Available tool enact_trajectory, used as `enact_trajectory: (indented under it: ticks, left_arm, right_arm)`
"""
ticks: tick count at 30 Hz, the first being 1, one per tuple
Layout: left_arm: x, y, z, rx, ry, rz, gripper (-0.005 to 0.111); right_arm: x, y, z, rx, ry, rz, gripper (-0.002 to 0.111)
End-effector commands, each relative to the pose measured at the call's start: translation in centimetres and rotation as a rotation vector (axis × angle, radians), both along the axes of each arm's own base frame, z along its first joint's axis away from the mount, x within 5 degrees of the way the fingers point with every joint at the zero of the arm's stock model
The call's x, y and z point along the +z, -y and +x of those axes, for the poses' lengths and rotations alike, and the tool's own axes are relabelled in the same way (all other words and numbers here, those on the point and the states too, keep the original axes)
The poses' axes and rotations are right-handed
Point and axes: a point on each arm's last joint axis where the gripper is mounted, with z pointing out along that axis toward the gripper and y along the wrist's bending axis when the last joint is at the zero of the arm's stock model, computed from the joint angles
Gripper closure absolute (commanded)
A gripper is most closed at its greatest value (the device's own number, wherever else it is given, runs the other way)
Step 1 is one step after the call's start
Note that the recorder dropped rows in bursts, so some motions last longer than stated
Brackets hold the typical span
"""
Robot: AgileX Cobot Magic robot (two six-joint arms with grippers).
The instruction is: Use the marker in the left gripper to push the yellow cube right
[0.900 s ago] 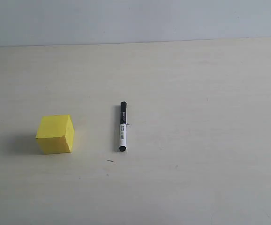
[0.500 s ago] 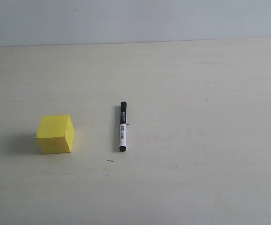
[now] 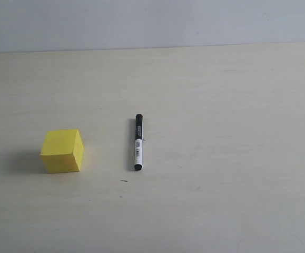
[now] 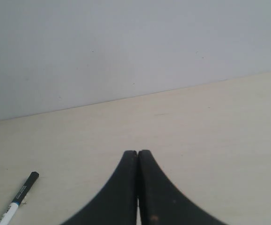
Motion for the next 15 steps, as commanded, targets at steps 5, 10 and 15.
enact_trajectory:
  ticks: [5,10,15]
  left_arm:
    - [1.9,-0.1,0.3,0.007,0.22,-0.007,0.107]
    - [2.7,-0.1,0.3,0.009,0.304,-0.021,0.107]
    - [3.8,-0.1,0.2,0.027,0.401,-0.302,0.107]
  right_arm:
    - [-0.1,0.0,0.0,0.0,0.003,-0.008,0.108]
    - [-0.1,0.0,0.0,0.0,0.003,-0.008,0.108]
    - [-0.1,0.0,0.0,0.0,0.003,-0.008,0.108]
